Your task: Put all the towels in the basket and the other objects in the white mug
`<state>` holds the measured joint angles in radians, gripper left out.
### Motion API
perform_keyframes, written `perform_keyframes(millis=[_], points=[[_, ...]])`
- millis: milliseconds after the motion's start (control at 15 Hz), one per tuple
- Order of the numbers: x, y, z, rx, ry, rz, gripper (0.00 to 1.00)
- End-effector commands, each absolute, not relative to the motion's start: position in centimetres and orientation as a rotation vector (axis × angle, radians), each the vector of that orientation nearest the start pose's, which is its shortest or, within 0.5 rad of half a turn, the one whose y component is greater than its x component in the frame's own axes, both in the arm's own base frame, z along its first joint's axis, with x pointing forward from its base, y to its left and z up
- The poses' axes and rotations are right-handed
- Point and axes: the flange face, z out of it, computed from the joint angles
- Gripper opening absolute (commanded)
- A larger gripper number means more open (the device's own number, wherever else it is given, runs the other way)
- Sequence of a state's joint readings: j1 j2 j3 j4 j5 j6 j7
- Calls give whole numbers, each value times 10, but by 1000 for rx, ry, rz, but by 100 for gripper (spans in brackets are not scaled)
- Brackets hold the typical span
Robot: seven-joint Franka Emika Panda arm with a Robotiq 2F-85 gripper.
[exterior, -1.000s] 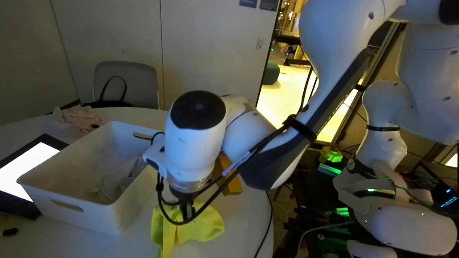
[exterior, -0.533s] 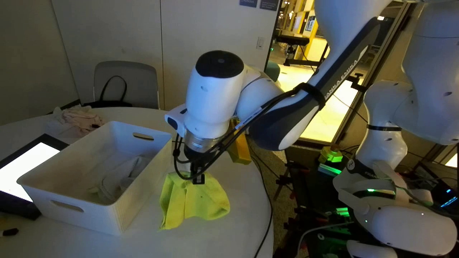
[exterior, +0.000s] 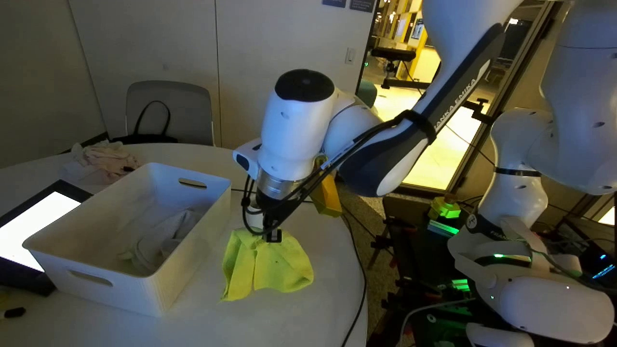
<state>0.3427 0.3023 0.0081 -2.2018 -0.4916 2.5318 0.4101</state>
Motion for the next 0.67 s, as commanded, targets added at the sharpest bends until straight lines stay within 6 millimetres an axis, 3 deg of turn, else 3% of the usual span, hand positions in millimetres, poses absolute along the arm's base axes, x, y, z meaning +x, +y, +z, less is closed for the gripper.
perform_keyframes(millis=[0,267,400,467,533,600], points=[[524,203,201,-3305,-606,-215,3],[519,189,150,-3304,-556,-127,3],[514,178,134,-3314,-509,-95,4],[511,172,128,-3318,-493,-79,28],[508,165,125,-3335,-457,-74,26],[506,158,123,-3346,-414,-74,38]])
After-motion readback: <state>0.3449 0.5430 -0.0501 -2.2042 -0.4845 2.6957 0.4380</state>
